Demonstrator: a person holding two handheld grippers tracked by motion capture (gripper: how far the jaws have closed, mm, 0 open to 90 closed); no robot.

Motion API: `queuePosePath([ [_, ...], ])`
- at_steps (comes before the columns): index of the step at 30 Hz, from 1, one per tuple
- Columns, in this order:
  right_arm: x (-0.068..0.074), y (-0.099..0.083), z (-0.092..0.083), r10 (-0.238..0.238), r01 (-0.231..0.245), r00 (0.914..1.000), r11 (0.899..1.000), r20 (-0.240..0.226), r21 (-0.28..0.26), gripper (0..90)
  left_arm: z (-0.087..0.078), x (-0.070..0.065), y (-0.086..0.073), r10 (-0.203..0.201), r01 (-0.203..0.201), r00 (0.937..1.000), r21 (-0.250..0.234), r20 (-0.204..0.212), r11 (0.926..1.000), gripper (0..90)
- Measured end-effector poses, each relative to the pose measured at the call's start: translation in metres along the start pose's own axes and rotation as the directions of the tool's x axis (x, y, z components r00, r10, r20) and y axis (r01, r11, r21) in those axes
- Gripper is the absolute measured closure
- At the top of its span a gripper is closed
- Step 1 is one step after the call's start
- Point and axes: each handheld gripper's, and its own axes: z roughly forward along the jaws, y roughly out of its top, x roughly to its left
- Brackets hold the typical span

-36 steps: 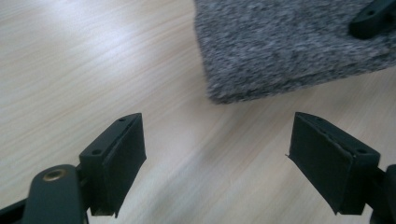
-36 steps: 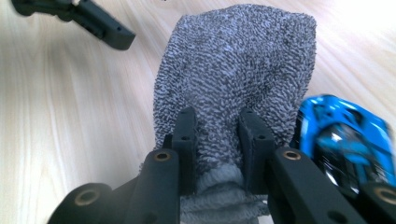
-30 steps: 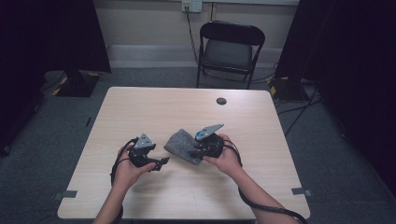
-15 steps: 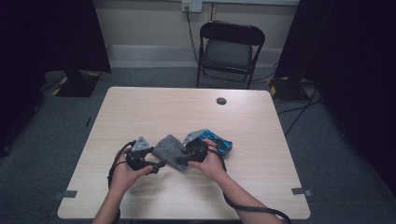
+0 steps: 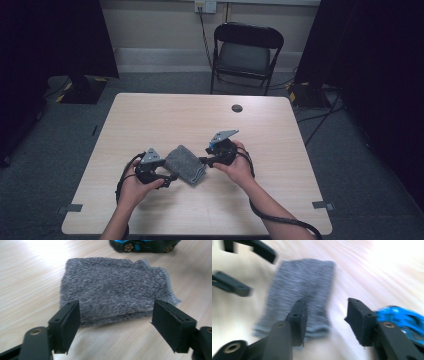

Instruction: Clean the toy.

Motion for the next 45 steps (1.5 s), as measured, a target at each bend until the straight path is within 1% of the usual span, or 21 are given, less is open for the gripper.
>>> queuePosePath([
  [1,-0.001,0.0,0.001,-0.007,0.007,0.9999,1.0,0.011,0.001,53.4,0.002,-0.001,0.0,0.0,0.0,1.0,0.002,0.006,1.0,24.9],
  [2,-0.002,0.0,0.005,-0.009,0.009,1.0,1.0,0.002,0.009,54.9,0.003,-0.002,0.001,-0.001,0.0,0.9999,0.006,0.01,1.0,24.8],
  [4,-0.002,-0.001,0.012,-0.016,0.016,0.9996,0.999,0.024,0.037,54.2,0.007,-0.005,0.0,-0.007,0.007,0.9993,0.013,0.036,0.9999,25.0],
  [5,0.0,-0.001,0.017,-0.021,0.02,0.9996,0.999,0.019,0.045,54.3,0.009,-0.005,0.0,-0.009,0.008,0.9993,0.021,0.037,0.9997,24.9],
  [7,0.003,-0.003,0.024,-0.018,0.017,0.9998,0.998,0.01,0.057,54.6,0.012,-0.005,0.001,0.01,-0.011,0.9997,0.029,0.024,0.9995,24.1],
  [9,0.008,-0.007,0.029,-0.03,0.03,0.9995,0.997,-0.009,0.065,55.4,0.016,-0.004,0.002,-0.013,0.012,0.9995,0.021,0.029,0.9997,22.9],
  [10,0.013,-0.011,0.031,-0.031,0.032,0.9994,0.998,-0.018,0.06,55.2,0.017,-0.003,0.002,-0.014,0.013,0.9995,0.022,0.028,0.9997,22.3],
  [14,0.02,-0.022,0.029,-0.005,0.007,0.9991,0.999,-0.042,0.043,54.6,0.022,0.001,0.003,-0.031,0.031,0.9994,0.005,0.018,0.9995,22.6],
  [16,0.025,-0.025,0.027,-0.012,0.014,0.9988,0.999,-0.047,0.045,54.3,0.023,0.002,0.005,-0.032,0.032,0.9994,0.002,0.011,0.9995,22.5],
  [18,0.031,-0.027,0.025,-0.01,0.013,0.998,0.999,-0.062,0.044,52.6,0.027,0.002,0.007,-0.035,0.035,0.9993,0.0,0.015,0.9994,22.6],
  [20,0.039,-0.027,0.027,-0.001,0.005,0.9964,0.999,-0.085,0.043,51.5,0.03,0.002,0.009,-0.03,0.031,0.9995,-0.003,0.011,0.9995,22.4],
  [24,0.052,-0.025,0.03,-0.018,0.023,0.9945,0.999,-0.104,0.04,50.9,0.035,0.004,0.015,-0.031,0.031,0.9995,-0.022,0.007,0.9993,22.6],
  [26,0.056,-0.024,0.032,-0.01,0.015,0.9933,0.999,-0.115,0.037,49.1,0.035,0.004,0.015,-0.029,0.03,0.9995,-0.029,0.007,0.9991,22.8],
  [28,0.059,-0.024,0.033,-0.005,0.009,0.9941,0.999,-0.109,0.039,48.3,0.033,0.005,0.015,-0.035,0.035,0.9994,-0.027,0.002,0.999,23.4],
  [31,0.058,-0.023,0.031,0.002,0.001,0.9931,1.0,-0.118,0.027,45.1,0.025,0.002,0.014,-0.046,0.046,0.9989,-0.032,-0.005,0.9984,25.1],
  [33,0.056,-0.024,0.027,0.0,0.003,0.9953,1.0,-0.097,0.028,44.9,0.021,0.0,0.014,-0.04,0.04,0.9992,-0.033,-0.002,0.9987,25.5],
  [36,0.052,-0.025,0.018,0.016,-0.015,0.9965,1.0,-0.082,0.013,44.1,0.015,-0.006,0.015,-0.032,0.032,0.9995,-0.035,-0.003,0.9989,26.4],
  [37,0.05,-0.024,0.015,0.013,-0.013,0.9973,1.0,-0.072,0.008,43.6,0.014,-0.007,0.015,-0.026,0.026,0.9996,-0.036,-0.005,0.999,26.6],
  [39,0.046,-0.021,0.01,0.014,-0.014,0.9982,1.0,-0.058,0.002,42.8,0.013,-0.01,0.015,-0.031,0.031,0.9995,-0.026,-0.004,0.9992,28.0],
  [43,0.033,-0.017,0.001,0.017,-0.017,0.9997,1.0,-0.02,-0.002,40.0,0.015,-0.012,0.015,-0.036,0.036,0.9993,-0.016,-0.011,0.9992,28.6],
  [45,0.023,-0.015,-0.005,0.025,-0.024,0.9996,1.0,0.014,-0.011,37.6,0.017,-0.012,0.014,-0.047,0.047,0.9988,-0.006,-0.015,0.9989,29.1],
])
